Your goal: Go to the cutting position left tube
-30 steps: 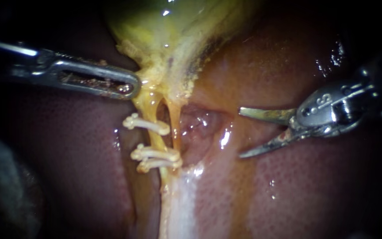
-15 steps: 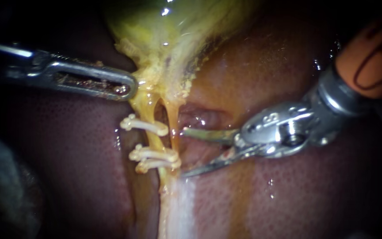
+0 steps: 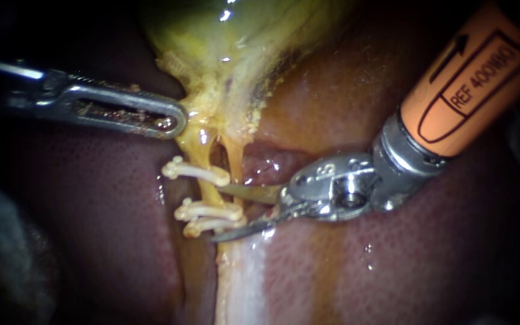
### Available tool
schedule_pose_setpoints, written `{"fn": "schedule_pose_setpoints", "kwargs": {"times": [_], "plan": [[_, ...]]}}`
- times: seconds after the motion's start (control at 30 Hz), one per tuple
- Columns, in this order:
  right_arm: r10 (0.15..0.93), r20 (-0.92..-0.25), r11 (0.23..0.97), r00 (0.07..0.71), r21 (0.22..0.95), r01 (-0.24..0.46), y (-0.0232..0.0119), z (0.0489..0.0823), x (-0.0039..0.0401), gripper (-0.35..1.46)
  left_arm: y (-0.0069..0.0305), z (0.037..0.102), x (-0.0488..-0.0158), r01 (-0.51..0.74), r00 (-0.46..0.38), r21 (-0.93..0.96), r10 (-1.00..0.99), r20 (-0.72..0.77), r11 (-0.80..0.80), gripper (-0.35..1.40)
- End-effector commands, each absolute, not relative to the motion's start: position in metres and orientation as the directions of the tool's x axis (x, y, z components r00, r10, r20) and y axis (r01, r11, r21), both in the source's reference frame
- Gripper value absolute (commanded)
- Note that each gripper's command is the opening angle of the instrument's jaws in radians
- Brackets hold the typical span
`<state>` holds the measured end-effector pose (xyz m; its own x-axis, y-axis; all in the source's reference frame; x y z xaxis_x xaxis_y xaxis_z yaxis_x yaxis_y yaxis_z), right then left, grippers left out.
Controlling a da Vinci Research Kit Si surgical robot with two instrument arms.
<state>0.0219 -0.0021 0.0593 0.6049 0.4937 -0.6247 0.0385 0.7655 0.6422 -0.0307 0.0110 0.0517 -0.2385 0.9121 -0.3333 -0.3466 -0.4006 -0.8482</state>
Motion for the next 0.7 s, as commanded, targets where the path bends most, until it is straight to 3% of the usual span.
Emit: {"fn": "schedule_pose_setpoints", "kwargs": {"times": [0.03,0.33,0.6,0.7], "plan": [[0.497,-0.621,0.763,0.606,0.645,0.035,-0.002,0.0596,0.0219,1.43,0.011,0.0517,-0.0307,-0.347,-0.239,-0.848,0.912,-0.333,-0.401,-0.35],[0.491,-0.633,0.758,0.599,0.649,0.064,-0.0017,0.0612,0.0222,1.41,0.011,0.0517,-0.0307,-0.347,-0.238,-0.848,0.912,-0.333,-0.401,-0.35],[0.485,-0.705,0.737,0.518,0.648,0.193,-0.0016,0.0613,0.0246,1.31,0.011,0.0517,-0.0307,-0.347,-0.238,-0.848,0.912,-0.333,-0.401,-0.35],[0.53,-0.691,0.721,0.492,0.672,0.167,-0.0018,0.0613,0.0262,1.33,0.011,0.0517,-0.0307,-0.347,-0.238,-0.848,0.912,-0.333,-0.401,-0.35]]}}
